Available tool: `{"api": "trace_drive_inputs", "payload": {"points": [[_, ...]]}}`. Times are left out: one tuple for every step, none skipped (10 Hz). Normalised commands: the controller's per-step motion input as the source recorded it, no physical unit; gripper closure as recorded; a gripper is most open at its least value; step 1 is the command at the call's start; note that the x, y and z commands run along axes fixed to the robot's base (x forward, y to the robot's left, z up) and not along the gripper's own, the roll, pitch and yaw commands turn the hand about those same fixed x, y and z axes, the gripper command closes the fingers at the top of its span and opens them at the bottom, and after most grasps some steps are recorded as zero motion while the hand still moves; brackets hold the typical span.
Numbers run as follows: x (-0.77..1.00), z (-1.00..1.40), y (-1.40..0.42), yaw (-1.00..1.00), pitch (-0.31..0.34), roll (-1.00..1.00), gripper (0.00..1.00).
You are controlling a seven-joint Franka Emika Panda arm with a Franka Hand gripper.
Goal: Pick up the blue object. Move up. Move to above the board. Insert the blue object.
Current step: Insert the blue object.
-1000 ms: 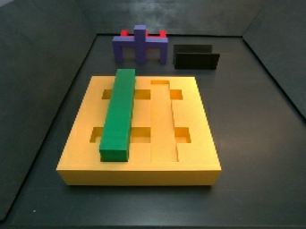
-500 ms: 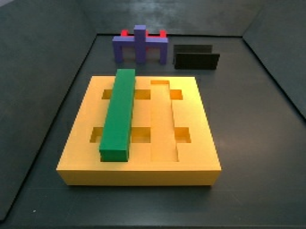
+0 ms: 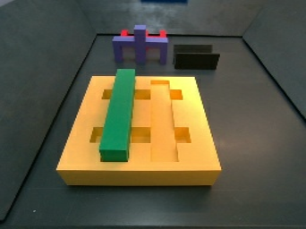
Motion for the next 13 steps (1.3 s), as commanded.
{"api": "trace_drive_inputs", "payload": {"points": [[0.27, -0.98, -0.15, 0.09, -0.114, 0.06, 1.00], [0.24, -0.94, -0.15, 0.09, -0.080, 0.13, 1.00], [0.20, -0.90, -0.10, 0.13, -0.071, 0.17, 1.00], [0.13, -0.89, -0.08, 0.17, -0.060, 0.18, 1.00], [0.10, -0.88, -0.11, 0.17, -0.066, 0.19, 1.00], [0.10, -0.85, -0.14, 0.14, -0.063, 0.20, 1.00], [0.04, -0.89, -0.24, 0.09, -0.063, 0.20, 1.00], [0.00, -0.91, -0.31, 0.02, -0.097, 0.18, 1.00], [0.00, -0.93, -0.23, 0.03, -0.147, 0.08, 1.00], [0.00, -0.93, -0.12, 0.03, -0.154, 0.02, 1.00], [0.00, -0.86, 0.00, 0.00, -0.149, 0.02, 1.00], [0.01, -0.75, 0.00, 0.00, -0.073, 0.05, 1.00], [0.00, -0.70, 0.00, 0.00, -0.053, 0.05, 1.00]]}}
